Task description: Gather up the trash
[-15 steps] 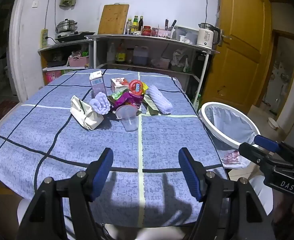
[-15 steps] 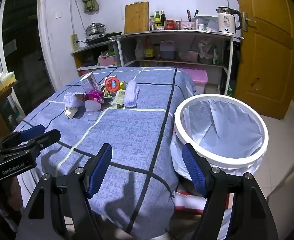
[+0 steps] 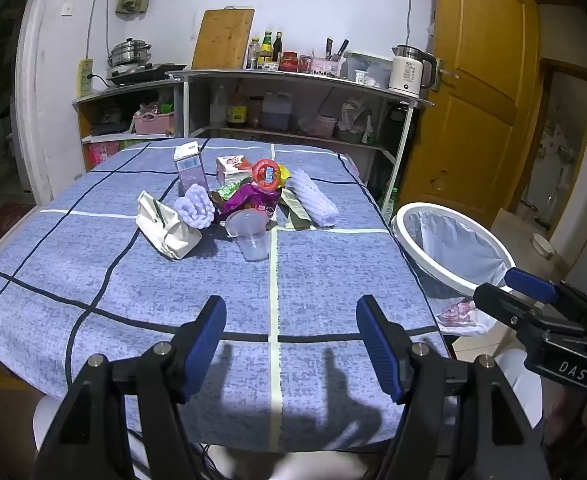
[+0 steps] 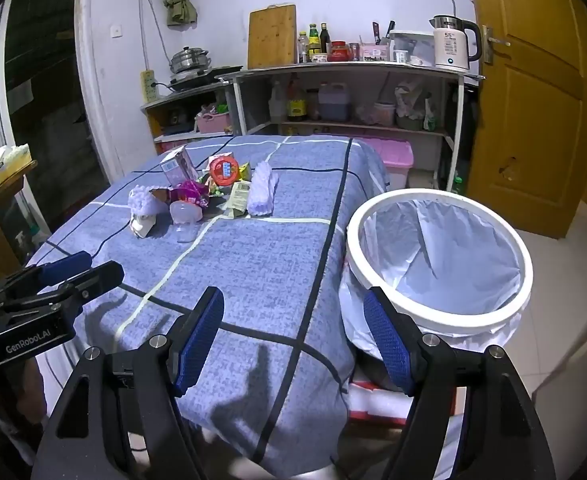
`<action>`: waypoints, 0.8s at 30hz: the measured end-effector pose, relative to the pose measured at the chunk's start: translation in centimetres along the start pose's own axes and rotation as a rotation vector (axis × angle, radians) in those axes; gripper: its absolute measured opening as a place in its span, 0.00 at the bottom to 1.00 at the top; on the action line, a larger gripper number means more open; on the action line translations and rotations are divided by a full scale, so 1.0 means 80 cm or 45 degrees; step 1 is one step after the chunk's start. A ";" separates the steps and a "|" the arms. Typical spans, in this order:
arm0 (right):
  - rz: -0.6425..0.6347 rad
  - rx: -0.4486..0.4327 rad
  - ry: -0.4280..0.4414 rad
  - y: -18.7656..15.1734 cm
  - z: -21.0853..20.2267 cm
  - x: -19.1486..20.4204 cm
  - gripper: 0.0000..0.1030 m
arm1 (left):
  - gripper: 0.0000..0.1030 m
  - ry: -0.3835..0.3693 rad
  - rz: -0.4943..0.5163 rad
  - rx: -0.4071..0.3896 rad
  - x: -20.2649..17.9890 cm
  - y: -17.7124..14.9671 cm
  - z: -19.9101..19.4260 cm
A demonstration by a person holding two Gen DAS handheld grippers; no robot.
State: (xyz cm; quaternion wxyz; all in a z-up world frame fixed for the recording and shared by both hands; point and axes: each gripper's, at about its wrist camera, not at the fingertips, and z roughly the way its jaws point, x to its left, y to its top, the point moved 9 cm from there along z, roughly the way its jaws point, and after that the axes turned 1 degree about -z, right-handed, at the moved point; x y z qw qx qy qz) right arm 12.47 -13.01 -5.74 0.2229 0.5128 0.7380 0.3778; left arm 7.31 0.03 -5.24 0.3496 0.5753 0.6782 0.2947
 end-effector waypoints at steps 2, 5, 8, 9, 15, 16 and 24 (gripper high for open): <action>-0.002 -0.003 -0.003 0.000 -0.001 0.001 0.71 | 0.67 0.001 0.001 0.001 0.000 0.000 0.000; 0.000 -0.006 -0.002 -0.001 -0.003 0.000 0.71 | 0.67 0.000 0.001 0.002 0.000 0.000 0.000; -0.001 -0.009 -0.002 -0.001 -0.006 0.001 0.71 | 0.67 0.001 0.001 0.000 0.000 0.000 0.000; -0.001 -0.009 -0.002 -0.001 -0.006 0.001 0.71 | 0.67 0.001 0.001 0.000 0.000 0.000 0.000; 0.003 -0.009 -0.003 0.002 -0.009 0.001 0.71 | 0.67 0.001 0.001 0.000 0.000 0.000 0.000; 0.004 -0.009 -0.002 0.002 -0.009 0.001 0.71 | 0.67 0.002 0.001 0.000 0.000 0.000 0.000; 0.002 -0.011 -0.004 0.001 -0.009 0.002 0.71 | 0.67 0.000 0.000 0.000 0.000 0.000 0.000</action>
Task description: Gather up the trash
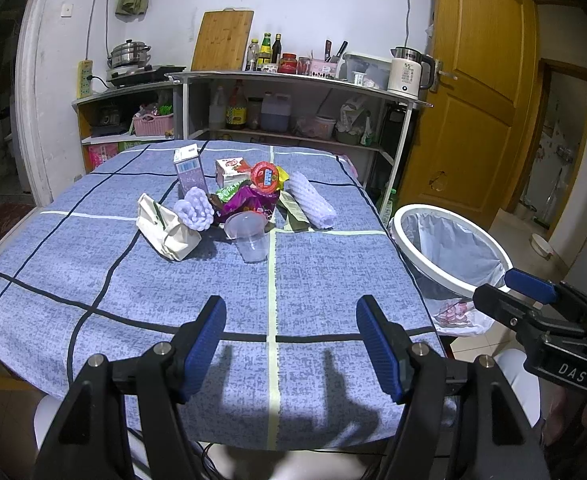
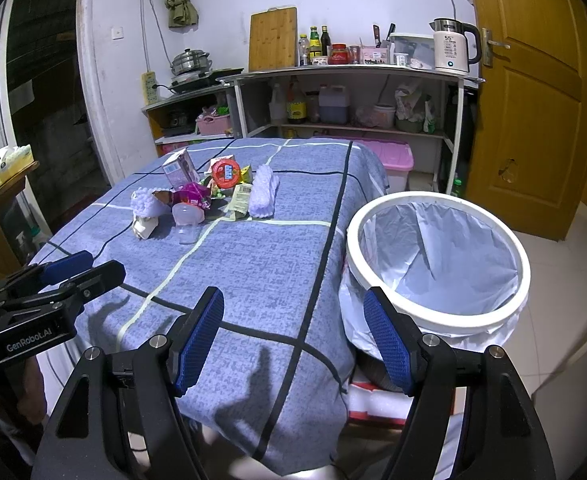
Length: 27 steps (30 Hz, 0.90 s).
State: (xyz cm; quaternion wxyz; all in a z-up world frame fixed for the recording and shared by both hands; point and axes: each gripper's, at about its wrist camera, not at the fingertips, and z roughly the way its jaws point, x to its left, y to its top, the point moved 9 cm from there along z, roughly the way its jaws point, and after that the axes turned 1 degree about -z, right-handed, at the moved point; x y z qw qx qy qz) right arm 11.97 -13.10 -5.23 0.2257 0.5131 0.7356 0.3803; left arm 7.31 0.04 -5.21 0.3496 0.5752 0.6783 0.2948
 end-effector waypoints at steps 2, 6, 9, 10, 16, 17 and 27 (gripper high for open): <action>0.001 0.000 0.001 0.000 0.000 0.000 0.71 | 0.67 0.001 0.001 -0.001 0.000 0.000 0.000; 0.001 0.000 0.001 0.000 -0.001 0.000 0.71 | 0.67 0.000 0.001 -0.001 0.000 0.000 0.000; 0.000 0.000 0.000 0.000 0.000 0.000 0.71 | 0.67 0.000 0.001 -0.001 0.000 0.000 0.000; 0.000 0.000 0.000 0.000 0.000 0.000 0.71 | 0.68 -0.001 0.000 -0.001 0.000 0.000 0.000; -0.001 -0.001 0.000 0.001 -0.001 0.001 0.71 | 0.67 0.000 0.001 -0.001 0.000 0.000 0.000; -0.001 -0.002 0.000 0.000 0.000 0.001 0.71 | 0.67 -0.001 0.001 -0.002 0.000 0.000 0.000; -0.002 -0.003 -0.001 0.001 -0.002 0.001 0.71 | 0.67 0.000 0.001 -0.002 0.000 0.000 0.000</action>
